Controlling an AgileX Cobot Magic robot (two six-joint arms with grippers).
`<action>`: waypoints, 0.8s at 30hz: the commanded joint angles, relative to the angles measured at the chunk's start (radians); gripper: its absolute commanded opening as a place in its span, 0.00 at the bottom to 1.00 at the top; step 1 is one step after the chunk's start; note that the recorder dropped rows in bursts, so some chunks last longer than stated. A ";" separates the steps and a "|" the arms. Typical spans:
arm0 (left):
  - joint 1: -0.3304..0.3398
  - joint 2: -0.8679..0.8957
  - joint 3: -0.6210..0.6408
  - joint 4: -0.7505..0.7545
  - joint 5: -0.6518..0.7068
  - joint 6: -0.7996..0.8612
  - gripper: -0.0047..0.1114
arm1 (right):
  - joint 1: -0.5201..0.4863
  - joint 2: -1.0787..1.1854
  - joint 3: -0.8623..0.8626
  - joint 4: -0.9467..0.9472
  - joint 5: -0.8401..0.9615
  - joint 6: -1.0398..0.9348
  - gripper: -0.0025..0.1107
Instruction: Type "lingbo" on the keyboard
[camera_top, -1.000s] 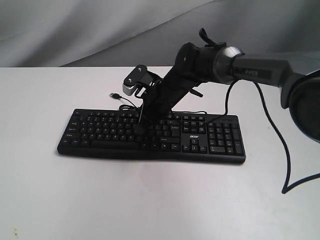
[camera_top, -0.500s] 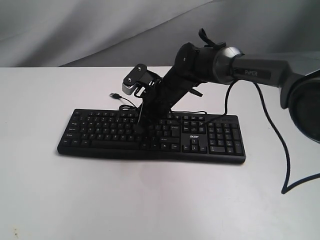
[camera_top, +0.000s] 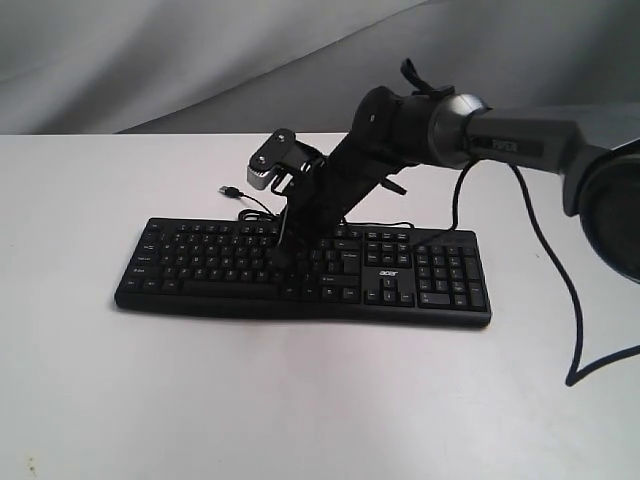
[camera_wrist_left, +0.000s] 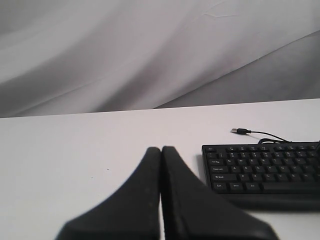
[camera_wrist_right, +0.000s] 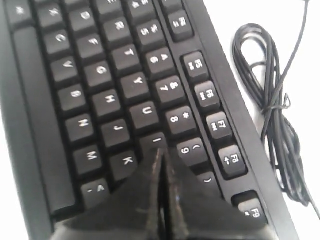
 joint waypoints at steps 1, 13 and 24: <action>-0.005 -0.005 0.005 0.000 -0.009 -0.002 0.04 | -0.005 -0.076 0.000 -0.016 0.056 -0.016 0.02; -0.005 -0.005 0.005 0.000 -0.009 -0.002 0.04 | -0.018 -0.413 0.083 -0.074 0.060 0.058 0.02; -0.005 -0.005 0.005 0.000 -0.009 -0.002 0.04 | -0.018 -0.981 0.593 -0.074 -0.436 0.063 0.02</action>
